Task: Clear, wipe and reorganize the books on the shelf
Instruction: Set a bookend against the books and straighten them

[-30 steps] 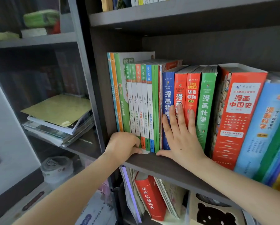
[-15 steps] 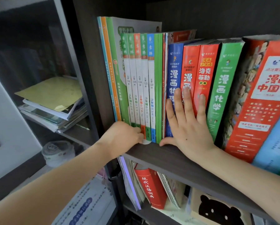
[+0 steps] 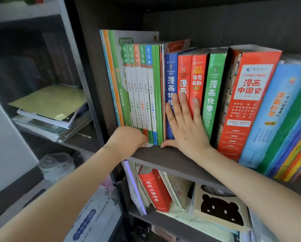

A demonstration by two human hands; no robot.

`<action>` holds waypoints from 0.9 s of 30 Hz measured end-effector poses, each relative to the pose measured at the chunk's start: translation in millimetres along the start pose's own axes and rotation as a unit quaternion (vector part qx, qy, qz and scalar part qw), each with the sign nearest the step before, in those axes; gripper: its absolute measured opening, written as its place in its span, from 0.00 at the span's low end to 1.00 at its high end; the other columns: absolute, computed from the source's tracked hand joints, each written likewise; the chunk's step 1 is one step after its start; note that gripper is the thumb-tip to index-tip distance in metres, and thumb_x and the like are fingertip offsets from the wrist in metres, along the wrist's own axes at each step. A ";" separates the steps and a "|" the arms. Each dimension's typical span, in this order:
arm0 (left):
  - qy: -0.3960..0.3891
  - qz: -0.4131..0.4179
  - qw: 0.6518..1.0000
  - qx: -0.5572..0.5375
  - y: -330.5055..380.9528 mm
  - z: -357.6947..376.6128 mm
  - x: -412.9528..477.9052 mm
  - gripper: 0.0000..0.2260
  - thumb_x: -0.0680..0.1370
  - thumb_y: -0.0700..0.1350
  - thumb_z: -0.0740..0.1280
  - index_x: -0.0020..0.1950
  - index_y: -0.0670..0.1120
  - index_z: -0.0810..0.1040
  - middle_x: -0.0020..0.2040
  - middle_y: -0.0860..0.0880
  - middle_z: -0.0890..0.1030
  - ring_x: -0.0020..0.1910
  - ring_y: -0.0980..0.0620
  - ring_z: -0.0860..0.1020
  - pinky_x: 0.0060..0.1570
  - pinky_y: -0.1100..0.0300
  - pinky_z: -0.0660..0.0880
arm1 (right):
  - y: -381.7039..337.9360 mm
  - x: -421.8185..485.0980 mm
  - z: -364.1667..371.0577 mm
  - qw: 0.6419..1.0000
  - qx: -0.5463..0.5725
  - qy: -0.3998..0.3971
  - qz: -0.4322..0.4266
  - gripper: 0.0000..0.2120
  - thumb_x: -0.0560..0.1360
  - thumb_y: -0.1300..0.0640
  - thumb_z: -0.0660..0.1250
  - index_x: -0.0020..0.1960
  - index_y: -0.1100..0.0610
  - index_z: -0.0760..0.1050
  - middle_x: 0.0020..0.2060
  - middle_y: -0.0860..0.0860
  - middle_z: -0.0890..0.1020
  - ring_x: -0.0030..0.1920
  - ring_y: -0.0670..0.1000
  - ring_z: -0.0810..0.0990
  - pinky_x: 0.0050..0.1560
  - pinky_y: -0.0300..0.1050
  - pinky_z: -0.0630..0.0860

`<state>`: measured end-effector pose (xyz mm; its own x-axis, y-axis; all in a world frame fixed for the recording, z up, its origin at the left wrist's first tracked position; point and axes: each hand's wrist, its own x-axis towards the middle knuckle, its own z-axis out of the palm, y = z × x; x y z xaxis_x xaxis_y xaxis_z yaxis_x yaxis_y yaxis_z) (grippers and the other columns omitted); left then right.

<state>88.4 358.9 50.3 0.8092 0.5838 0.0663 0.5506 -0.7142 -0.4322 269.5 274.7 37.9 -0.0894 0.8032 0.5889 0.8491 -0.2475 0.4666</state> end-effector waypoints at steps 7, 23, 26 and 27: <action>0.179 -0.108 0.956 -0.204 8.5 -12.3 -47.8 0.15 0.82 0.52 0.57 0.41 0.46 0.76 0.35 0.54 0.73 0.39 0.50 0.76 0.31 0.59 0.62 | -10.7 -18.0 -44.3 0.982 0.166 0.081 0.028 0.30 0.74 0.45 0.65 0.68 0.63 0.71 0.72 0.62 0.66 0.73 0.62 0.64 0.74 0.64 0.52; 0.170 -0.214 0.912 -0.306 68.0 -44.9 -210.4 0.17 0.81 0.52 0.59 0.38 0.44 0.77 0.34 0.49 0.81 0.36 0.48 0.79 0.38 0.54 0.76 | -75.9 -159.7 -140.0 0.925 0.375 -0.056 -0.011 0.12 0.75 0.51 0.60 0.40 0.52 0.81 0.33 0.49 0.83 0.36 0.54 0.80 0.33 0.45 0.70; 0.162 -0.270 0.885 -0.342 99.3 -41.9 -281.6 0.15 0.80 0.53 0.61 0.42 0.46 0.81 0.38 0.50 0.83 0.40 0.50 0.81 0.41 0.56 0.76 | -98.1 -194.4 -168.5 0.882 0.460 -0.091 -0.038 0.10 0.78 0.50 0.63 0.46 0.52 0.82 0.39 0.48 0.85 0.41 0.52 0.81 0.37 0.45 0.72; 0.162 -0.287 0.876 -0.352 110.4 -41.1 -303.0 0.14 0.79 0.53 0.62 0.42 0.47 0.81 0.38 0.52 0.83 0.40 0.51 0.80 0.41 0.56 0.76 | -104.8 -206.3 -176.4 0.865 0.486 -0.111 -0.046 0.11 0.78 0.49 0.64 0.47 0.53 0.82 0.39 0.48 0.85 0.41 0.52 0.81 0.39 0.45 0.74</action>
<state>-87.5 87.3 19.4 0.3110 0.8655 0.3926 0.7832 -0.4675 0.4100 107.1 39.3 -16.0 -0.1685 0.9067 0.3867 0.8901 0.3085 -0.3356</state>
